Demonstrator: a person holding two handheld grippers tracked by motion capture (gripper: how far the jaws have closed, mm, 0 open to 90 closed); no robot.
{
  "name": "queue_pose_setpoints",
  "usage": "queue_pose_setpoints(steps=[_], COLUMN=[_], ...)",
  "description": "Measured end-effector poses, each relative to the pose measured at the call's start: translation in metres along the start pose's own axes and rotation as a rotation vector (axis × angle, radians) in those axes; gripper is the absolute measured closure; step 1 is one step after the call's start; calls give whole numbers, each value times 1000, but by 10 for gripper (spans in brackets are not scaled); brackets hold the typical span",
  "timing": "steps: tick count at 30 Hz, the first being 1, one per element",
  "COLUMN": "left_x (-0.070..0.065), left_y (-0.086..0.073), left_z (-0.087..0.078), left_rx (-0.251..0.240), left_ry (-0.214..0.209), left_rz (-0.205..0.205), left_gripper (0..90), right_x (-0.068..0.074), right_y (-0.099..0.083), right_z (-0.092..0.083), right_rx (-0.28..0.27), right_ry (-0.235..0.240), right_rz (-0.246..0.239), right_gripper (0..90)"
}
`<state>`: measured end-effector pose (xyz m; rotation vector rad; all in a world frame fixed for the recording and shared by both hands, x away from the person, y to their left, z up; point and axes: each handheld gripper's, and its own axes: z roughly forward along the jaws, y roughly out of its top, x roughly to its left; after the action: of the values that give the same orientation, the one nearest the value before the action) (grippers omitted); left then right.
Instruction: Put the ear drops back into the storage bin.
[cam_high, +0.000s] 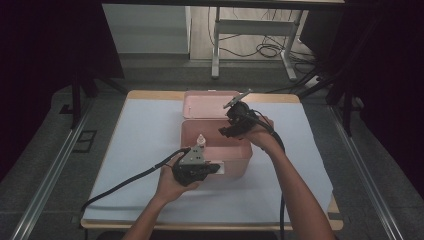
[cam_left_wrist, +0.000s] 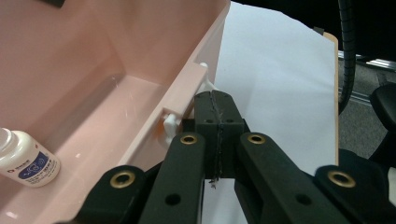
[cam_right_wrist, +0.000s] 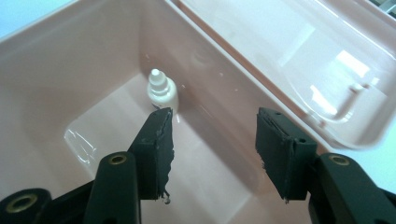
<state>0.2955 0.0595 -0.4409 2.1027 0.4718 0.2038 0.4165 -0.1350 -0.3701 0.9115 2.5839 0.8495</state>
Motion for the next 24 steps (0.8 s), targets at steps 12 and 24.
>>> queue_pose_setpoints(steps=[12,24], left_x=[0,0], left_y=[0,0], left_z=[0,0], left_rx=[0,0], left_ry=[-1,-1], left_rz=[0,1], left_gripper=[900,900], right_x=[-16,-38], right_y=[-15,-22], right_z=[-13,-25], right_rx=[-11,-35], right_ry=[-35,-69], right_rz=[41,104], right_gripper=[466,467])
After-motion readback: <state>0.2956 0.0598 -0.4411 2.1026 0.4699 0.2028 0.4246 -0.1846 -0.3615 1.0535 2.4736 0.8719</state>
